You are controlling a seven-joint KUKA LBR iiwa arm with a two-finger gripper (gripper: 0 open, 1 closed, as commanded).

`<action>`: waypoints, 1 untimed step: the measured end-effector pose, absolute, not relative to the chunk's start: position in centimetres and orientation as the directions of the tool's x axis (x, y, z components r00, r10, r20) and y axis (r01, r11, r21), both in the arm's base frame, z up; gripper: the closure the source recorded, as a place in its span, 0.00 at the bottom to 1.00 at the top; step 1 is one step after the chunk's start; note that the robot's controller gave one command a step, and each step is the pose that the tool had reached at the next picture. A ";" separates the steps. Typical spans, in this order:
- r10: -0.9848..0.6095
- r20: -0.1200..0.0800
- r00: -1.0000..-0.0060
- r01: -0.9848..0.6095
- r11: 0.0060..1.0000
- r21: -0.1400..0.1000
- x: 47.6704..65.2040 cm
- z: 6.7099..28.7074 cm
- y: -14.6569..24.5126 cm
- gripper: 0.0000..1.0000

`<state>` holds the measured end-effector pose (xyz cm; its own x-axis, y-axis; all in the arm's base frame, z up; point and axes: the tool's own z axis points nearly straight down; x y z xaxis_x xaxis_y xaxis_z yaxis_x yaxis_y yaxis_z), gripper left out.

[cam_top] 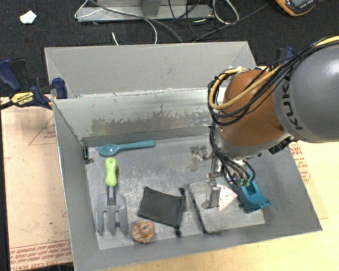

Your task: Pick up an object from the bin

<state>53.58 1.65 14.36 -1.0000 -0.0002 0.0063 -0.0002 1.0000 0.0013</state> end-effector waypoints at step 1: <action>0.000 0.000 -1.000 0.000 1.000 0.001 53.8 14.7 1.6 0.00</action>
Offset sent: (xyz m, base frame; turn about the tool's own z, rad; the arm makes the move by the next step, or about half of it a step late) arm 0.0084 0.0772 -0.0736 -0.2861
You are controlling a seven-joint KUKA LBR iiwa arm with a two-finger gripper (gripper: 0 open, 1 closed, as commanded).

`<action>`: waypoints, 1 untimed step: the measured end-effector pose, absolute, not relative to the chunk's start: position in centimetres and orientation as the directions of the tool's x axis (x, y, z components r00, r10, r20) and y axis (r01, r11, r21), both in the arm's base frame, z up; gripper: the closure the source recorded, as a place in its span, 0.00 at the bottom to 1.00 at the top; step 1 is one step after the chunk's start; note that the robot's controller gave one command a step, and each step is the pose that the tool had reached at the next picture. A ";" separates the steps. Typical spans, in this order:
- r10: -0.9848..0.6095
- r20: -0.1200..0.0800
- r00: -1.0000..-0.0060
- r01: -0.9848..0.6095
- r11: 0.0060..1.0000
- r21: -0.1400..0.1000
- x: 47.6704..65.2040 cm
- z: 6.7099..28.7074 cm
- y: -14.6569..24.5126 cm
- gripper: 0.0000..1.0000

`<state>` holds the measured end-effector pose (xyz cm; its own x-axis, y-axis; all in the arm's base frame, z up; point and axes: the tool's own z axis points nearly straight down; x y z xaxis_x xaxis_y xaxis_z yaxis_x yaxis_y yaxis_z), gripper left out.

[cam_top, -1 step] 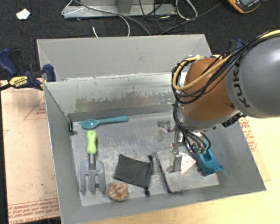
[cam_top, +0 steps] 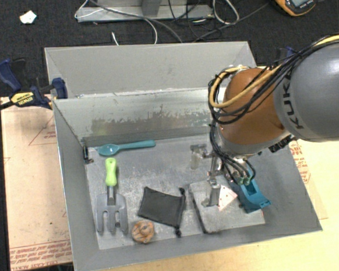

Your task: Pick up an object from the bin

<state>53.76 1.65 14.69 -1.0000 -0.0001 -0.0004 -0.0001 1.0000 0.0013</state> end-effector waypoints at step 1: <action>-0.189 -0.008 -0.982 -0.189 0.982 -0.001 54.4 9.8 6.7 0.00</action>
Offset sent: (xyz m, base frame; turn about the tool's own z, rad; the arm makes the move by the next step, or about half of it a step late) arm -0.0257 0.0398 -0.0287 0.1762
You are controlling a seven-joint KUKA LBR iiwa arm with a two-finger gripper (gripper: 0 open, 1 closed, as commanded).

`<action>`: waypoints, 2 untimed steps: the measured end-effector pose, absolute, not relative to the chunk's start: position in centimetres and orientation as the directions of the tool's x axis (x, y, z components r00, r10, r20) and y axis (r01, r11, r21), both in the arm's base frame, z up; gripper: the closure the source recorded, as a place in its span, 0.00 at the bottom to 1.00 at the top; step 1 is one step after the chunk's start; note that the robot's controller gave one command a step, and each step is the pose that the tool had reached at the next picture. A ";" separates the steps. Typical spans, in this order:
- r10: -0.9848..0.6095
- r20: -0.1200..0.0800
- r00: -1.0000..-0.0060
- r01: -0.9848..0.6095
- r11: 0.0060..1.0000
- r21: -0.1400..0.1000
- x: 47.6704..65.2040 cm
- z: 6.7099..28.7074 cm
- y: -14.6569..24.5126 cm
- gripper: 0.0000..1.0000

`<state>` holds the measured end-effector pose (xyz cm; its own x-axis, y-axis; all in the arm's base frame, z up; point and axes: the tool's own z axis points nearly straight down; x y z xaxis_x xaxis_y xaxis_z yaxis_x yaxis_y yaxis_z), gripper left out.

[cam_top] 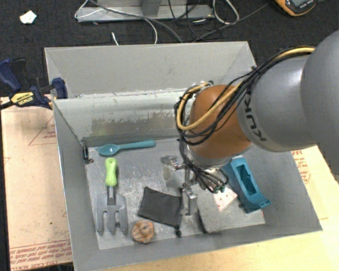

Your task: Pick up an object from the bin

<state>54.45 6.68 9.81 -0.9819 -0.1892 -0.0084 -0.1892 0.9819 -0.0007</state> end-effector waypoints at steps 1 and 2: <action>0.175 -0.003 -0.984 0.175 0.984 0.001 51.2 11.8 5.6 1.00; 0.175 -0.003 -0.985 0.175 0.985 0.001 51.2 11.8 5.6 0.00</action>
Offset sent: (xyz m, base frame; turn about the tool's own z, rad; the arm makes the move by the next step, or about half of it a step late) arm 0.0000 0.0000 0.0000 0.0000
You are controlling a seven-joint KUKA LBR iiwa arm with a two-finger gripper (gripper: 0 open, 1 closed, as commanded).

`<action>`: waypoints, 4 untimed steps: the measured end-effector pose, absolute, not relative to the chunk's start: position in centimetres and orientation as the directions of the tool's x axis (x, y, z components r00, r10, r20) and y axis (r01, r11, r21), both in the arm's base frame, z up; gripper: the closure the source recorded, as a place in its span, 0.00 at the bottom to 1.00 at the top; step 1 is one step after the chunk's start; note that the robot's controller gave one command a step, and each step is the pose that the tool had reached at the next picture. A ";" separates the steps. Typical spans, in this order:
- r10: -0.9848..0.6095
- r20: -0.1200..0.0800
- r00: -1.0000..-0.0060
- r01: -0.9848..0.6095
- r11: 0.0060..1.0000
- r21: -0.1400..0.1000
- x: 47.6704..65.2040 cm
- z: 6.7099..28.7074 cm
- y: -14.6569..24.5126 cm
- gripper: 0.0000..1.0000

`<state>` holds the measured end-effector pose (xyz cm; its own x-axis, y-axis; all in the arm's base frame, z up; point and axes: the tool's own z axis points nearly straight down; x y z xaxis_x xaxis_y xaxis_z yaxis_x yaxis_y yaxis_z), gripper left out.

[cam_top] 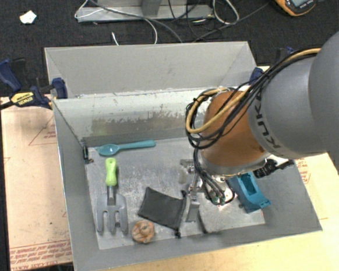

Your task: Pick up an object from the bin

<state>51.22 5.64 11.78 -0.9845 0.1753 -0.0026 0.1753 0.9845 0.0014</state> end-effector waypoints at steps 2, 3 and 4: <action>0.081 -0.001 -0.997 0.081 0.997 0.000 50.2 13.0 6.6 0.00; 0.095 -0.004 -0.995 0.095 0.995 0.002 51.1 9.5 9.2 0.00; 0.164 -0.005 -0.986 0.164 0.986 0.004 52.6 7.1 9.7 1.00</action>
Offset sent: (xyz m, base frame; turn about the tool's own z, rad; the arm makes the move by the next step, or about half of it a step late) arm -0.0200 0.0203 0.0249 -0.1865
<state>52.61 9.68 7.07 -0.9864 0.1642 -0.0050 0.1642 0.9864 0.0037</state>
